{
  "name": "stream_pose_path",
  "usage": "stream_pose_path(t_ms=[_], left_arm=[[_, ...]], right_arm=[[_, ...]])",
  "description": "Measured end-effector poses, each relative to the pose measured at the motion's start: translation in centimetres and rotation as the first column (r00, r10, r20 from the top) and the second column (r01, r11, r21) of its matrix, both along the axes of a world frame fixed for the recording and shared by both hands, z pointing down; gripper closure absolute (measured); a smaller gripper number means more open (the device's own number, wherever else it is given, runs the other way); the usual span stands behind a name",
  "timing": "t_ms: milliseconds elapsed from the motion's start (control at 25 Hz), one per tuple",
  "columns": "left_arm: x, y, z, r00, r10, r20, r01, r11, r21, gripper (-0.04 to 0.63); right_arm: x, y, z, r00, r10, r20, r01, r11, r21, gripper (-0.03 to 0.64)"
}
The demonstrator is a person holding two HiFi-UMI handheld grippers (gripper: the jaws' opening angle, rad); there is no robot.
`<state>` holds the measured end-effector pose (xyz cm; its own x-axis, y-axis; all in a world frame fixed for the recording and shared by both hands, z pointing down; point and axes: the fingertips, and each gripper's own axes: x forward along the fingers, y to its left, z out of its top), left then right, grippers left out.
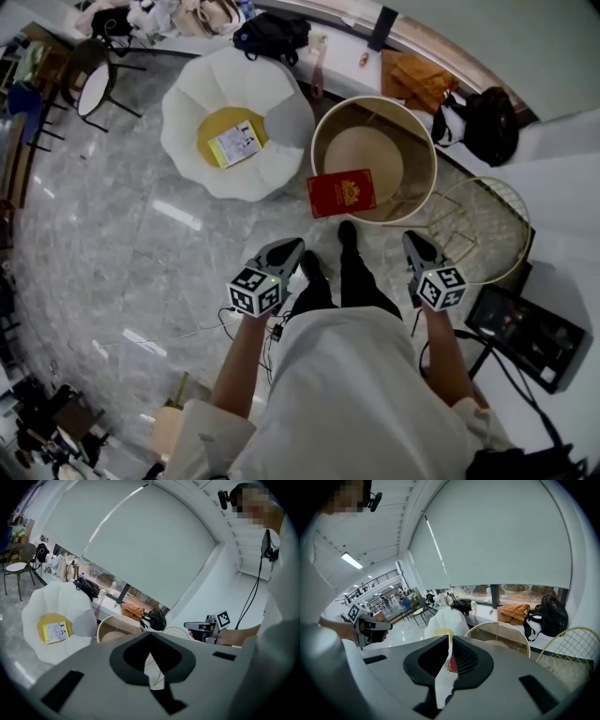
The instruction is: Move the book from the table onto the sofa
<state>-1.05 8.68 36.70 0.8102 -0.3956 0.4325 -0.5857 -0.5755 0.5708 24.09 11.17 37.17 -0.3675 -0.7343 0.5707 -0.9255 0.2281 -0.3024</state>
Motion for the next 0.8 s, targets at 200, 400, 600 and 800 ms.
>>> stream_pose_path(t_ms=[200,400,600,800], left_arm=[[1.7,-1.8,1.9,0.999,-0.037,0.009,0.037,0.999,-0.022,0.594],[3.7,-2.7,4.7,0.997,-0.067,0.023,0.069,0.996,-0.055,0.592],[5.0,-4.5,8.8,0.994,-0.100,0.035,0.102,0.992,-0.076,0.591],[6.0,-5.0,12.8,0.987,-0.151,0.059,0.157,0.980,-0.120,0.591]], right_arm=[[0.3,-2.6,2.7,0.997,-0.069,0.025,0.070,0.997,-0.032,0.572],[1.0,-4.8,5.9,0.989,-0.145,0.041,0.148,0.986,-0.078,0.571],[1.7,-7.6,10.1,0.978,-0.201,0.056,0.206,0.973,-0.108,0.571],[1.7,-8.7,14.2,0.959,-0.271,0.081,0.281,0.946,-0.162,0.571]])
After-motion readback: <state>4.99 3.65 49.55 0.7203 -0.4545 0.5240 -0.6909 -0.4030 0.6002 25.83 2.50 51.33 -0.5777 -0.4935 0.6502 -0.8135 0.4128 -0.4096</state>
